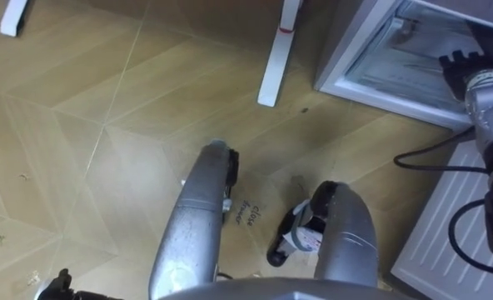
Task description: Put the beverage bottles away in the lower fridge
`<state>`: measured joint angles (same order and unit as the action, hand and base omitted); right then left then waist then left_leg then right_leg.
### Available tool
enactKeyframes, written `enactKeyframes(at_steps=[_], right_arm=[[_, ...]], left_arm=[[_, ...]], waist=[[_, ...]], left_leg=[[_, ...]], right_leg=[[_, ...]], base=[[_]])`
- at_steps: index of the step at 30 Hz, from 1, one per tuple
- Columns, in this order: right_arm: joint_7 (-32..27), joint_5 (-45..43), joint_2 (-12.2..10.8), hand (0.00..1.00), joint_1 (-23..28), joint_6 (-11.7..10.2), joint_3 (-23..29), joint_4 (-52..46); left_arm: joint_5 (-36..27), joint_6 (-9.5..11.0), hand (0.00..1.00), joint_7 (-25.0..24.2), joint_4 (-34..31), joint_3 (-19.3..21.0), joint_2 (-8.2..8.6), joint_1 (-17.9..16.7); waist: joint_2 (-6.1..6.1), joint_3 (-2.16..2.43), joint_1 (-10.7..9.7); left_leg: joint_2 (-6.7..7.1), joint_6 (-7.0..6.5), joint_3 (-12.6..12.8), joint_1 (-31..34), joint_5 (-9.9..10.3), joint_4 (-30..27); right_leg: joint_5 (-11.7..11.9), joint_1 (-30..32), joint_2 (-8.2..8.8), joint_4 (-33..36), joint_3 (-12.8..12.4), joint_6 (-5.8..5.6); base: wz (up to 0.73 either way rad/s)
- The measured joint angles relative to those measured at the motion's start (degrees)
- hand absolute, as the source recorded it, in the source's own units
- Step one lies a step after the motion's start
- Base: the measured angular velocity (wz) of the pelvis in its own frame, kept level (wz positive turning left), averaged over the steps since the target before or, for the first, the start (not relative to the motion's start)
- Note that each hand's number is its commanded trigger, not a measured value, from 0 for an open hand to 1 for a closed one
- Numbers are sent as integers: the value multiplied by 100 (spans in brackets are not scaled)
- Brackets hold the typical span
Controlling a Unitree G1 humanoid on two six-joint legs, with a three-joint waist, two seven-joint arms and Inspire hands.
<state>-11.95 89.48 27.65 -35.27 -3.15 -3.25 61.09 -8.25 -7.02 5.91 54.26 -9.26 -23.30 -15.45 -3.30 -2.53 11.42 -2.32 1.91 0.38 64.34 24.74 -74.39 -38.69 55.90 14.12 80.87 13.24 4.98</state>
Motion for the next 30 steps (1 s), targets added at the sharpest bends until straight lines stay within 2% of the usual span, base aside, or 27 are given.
enactKeyframes(at_steps=[8,15,17,18,19,22,26,27,30], right_arm=[[1,-22,11,0,0,-18,-4,0],[2,-22,24,0,0,-133,-131,0],[3,-21,43,0,2,-189,-259,6],[20,-22,58,0,3,-212,-298,26],[49,-22,67,0,4,-216,-311,54],[260,-148,73,0,36,-201,-355,140],[932,-356,71,0,216,-10,-695,345],[1096,-551,70,0,301,48,-695,352],[1516,-1057,68,0,670,138,-739,411]], left_arm=[[2,117,0,0,-44,0,0,-130],[2,131,0,-1,-154,-8,-2,-183],[-4,137,0,-12,-153,-30,-2,-183],[-1,140,0,-30,-151,-69,-3,-184],[-2,140,0,-32,-155,-91,-6,-187],[5,111,0,-30,-293,-108,-12,-193],[3,124,0,-33,-352,-129,-35,-184],[-11,125,0,-39,-350,-143,-33,-179],[-23,128,0,-64,-305,-190,-30,-168]], waist=[[9,-5,4],[23,-13,2],[49,-30,4],[93,-59,4],[108,-60,3],[119,-59,2],[146,-65,41],[150,-62,38],[169,-46,19]], left_leg=[[12,-1,5,-3,0,14],[58,-1,23,-19,-9,56],[73,0,19,-48,-12,68],[80,0,6,-94,-12,80],[82,3,0,-109,-11,93],[87,37,-10,-178,-103,319],[0,59,-70,-468,-245,742],[7,68,-79,-570,-286,886],[51,91,-149,-902,-364,1259]], right_leg=[[0,-2,17,-2,0,0],[2,-7,66,-6,-9,2],[3,-40,73,-18,-4,3],[3,-101,75,-44,11,2],[5,-122,72,-64,17,-4],[109,-171,45,-282,52,-16],[323,-484,-142,-791,159,24],[365,-596,-116,-934,228,65],[448,-994,-135,-1356,376,45]], base=[[0],[1],[4],[3],[0],[0],[-2],[4],[17]])
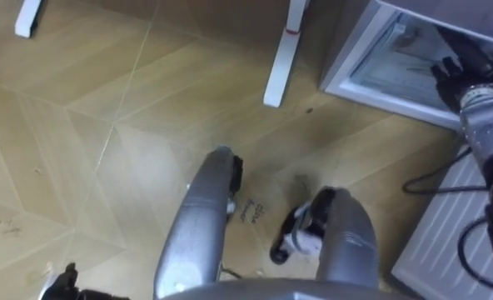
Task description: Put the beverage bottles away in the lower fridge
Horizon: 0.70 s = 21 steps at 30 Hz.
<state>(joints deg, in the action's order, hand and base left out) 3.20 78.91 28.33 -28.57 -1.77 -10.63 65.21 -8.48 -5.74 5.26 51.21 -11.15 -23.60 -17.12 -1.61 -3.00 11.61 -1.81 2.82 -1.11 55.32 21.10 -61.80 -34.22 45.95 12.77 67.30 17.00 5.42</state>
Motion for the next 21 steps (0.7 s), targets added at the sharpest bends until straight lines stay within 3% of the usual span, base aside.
enactKeyframes(at_steps=[6,13,16,18,21], right_arm=[[838,-1297,0,0,486,215,-296,728],[1198,-2438,-81,0,1065,317,-380,1112],[1263,-2649,-235,0,1351,321,-347,1118],[1319,-2767,-409,0,1699,360,-298,1080],[1410,-2810,-617,0,2043,430,13,1105]], left_arm=[[24,41,0,-233,408,-57,38,306],[23,142,0,-250,967,-37,200,876],[25,193,0,-236,1210,-16,331,1002],[26,209,0,-196,1322,60,409,993],[76,218,0,-116,1326,388,568,901]], waist=[[51,33,-44],[116,80,-51],[141,113,-190],[40,190,-238],[8,215,-374]], left_leg=[[35,6,-82,-613,-67,514],[44,-2,-53,-1364,-70,991],[44,-11,-36,-1861,-76,1292],[15,-7,67,-2262,-84,1585],[-67,19,92,-2743,-150,1964]], right_leg=[[80,-811,-91,-721,238,-140],[178,-1629,-191,-1381,303,-293],[262,-2090,-234,-1772,355,-329],[327,-2415,-291,-2073,293,-366],[535,-2937,-433,-2651,349,-365]], base=[[18],[4],[0],[-16],[-12]])
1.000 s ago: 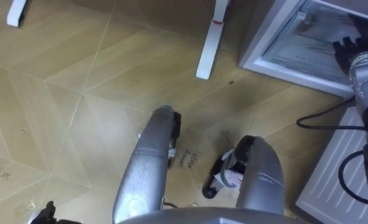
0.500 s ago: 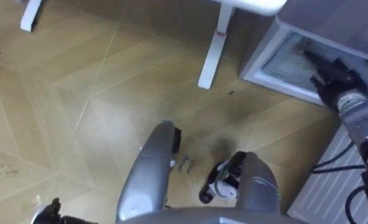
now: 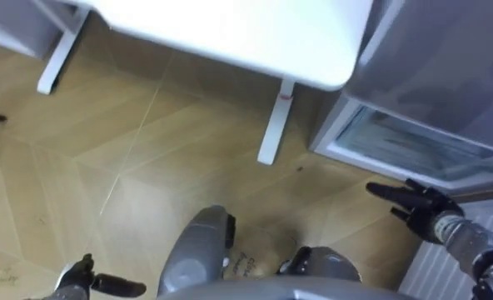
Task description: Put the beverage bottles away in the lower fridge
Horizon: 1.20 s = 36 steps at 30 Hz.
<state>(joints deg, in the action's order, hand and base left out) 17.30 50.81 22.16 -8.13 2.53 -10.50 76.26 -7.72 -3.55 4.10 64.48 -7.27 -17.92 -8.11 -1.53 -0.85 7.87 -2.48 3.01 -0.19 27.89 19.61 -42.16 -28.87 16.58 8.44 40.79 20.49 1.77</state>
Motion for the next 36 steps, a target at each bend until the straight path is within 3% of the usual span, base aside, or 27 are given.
enactKeyframes(at_steps=[3,8,11,18,25,31,36], right_arm=[[39,-23,-222,0,357,11,122,-23],[22,59,-328,0,782,2,300,-39],[-25,47,-474,0,1160,7,537,-267],[-23,-367,-819,0,1662,4,854,-276],[-87,-397,-1040,0,1903,6,1084,-241],[-275,-534,-1113,0,1918,41,1322,0],[-530,-890,-1097,0,2119,271,1636,147]], left_arm=[[126,8,0,70,-12,47,99,-99],[302,125,0,157,-10,55,227,-277],[511,142,0,304,-33,312,305,-426],[1105,127,0,315,-21,940,589,-618],[1246,65,0,290,-7,1213,656,-610],[1239,-38,0,315,-6,1326,791,-573],[1243,-173,0,314,-1,1415,826,-534]], waist=[[-90,18,-178],[-137,28,-346],[-167,48,-447],[-85,35,-607],[-61,34,-635],[29,24,-897],[58,70,-952]], left_leg=[[-15,9,62,-503,-73,425],[-26,16,211,-1359,-126,1058],[-41,17,312,-1753,-144,1353],[-88,-3,495,-2290,-159,1755],[-92,-18,647,-2491,-166,1874],[-79,-78,716,-2657,-211,2017],[-84,-85,827,-2802,-230,2132]], right_leg=[[167,-504,-113,-541,-27,-58],[451,-1315,-281,-1334,-148,-146],[616,-1704,-360,-1769,-211,-190],[1051,-2355,-519,-2656,-357,-265],[1149,-2445,-527,-2757,-622,-307],[1209,-2556,-508,-2821,-650,-316],[1220,-2574,-504,-2789,-811,-312]], base=[[-6],[-17],[-18],[-15],[-17],[-5],[-15]])
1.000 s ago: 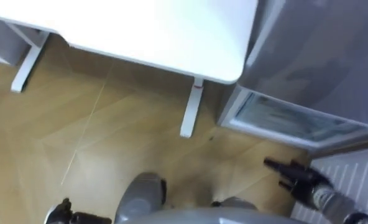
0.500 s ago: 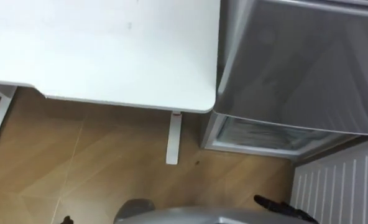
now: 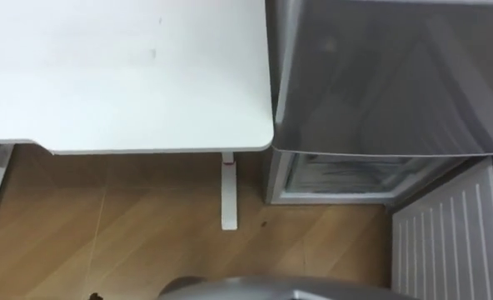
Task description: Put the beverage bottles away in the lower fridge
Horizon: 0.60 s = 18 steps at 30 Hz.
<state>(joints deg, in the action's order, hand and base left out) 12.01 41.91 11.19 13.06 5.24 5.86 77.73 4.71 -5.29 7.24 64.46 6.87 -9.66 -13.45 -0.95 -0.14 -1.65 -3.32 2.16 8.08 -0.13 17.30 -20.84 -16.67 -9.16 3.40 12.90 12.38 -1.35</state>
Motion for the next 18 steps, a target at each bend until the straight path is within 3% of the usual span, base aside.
enactKeyframes(at_steps=[3,6,10,14,18], right_arm=[[-32,-479,-2,0,9,164,48,16],[-89,-685,-10,0,-25,244,13,13],[-273,-1094,-16,0,-282,317,-8,-24],[-575,-1576,-38,0,-554,300,-13,-180],[-653,-1981,-46,0,-836,225,-12,-362]], left_arm=[[1,-118,0,-21,6,12,0,-34],[-6,-224,0,-23,20,-2,4,-9],[-52,-316,0,-13,5,-26,26,51],[-80,-296,0,94,-2,-30,24,328],[-63,-65,0,91,-11,-43,24,577]], waist=[[-45,-2,-6],[-146,-6,23],[-182,-8,28],[-154,-14,29],[-108,-27,26]], left_leg=[[8,-7,60,-69,-42,74],[6,-14,143,-165,-50,106],[7,-36,167,-158,-63,105],[4,-48,166,-155,-70,105],[4,-55,165,-156,-74,142]], right_leg=[[15,-17,3,-30,-116,-2],[22,-33,1,-51,-223,-13],[106,-24,-11,-145,-267,-35],[176,-27,-14,-135,-260,-35],[204,-31,-14,-133,-262,-39]], base=[[-16],[-14],[-9],[0],[0]])
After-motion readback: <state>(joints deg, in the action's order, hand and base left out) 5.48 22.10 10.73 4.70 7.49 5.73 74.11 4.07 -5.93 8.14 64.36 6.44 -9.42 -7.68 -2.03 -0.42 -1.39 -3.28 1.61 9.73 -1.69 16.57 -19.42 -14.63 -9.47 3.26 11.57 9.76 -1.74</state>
